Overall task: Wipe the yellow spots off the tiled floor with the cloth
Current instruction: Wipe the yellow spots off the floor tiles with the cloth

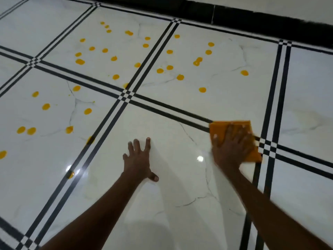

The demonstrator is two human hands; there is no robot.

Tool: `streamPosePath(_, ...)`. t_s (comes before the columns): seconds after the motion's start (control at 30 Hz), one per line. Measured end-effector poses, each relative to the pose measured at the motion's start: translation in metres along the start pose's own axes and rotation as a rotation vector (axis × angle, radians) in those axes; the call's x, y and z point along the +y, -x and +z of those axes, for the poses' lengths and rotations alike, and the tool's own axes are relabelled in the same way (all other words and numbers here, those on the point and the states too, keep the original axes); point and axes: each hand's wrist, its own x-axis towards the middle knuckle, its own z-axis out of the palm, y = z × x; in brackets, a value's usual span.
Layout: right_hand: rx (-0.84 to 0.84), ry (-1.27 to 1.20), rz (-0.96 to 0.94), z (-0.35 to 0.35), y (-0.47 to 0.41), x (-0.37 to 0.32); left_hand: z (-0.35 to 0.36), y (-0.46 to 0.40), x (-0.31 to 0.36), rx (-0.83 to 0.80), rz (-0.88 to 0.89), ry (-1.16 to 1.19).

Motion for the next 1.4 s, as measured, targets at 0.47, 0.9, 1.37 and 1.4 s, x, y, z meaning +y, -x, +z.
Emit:
streamPosePath(0.47, -0.151, -0.052, -0.070, 0.008, -0.123, -0.085, -0.115, -0.080, -0.005, -0.092, 0.143, 0.020)
streamPosePath(0.9, -0.142, 0.080, -0.104, 0.015, -0.171, -0.104, -0.093, -0.153, -0.006, 0.071, 0.193, -0.123)
streamPosePath(1.37, -0.492, 0.054, -0.015, -0.095, -0.238, -0.191, -0.140, -0.155, 0.009, 0.023, 0.043, -0.194)
streamPosePath(1.4, -0.495, 0.058, 0.039, -0.097, -0.242, -0.185, -0.141, -0.156, 0.010, 0.028, 0.048, -0.198)
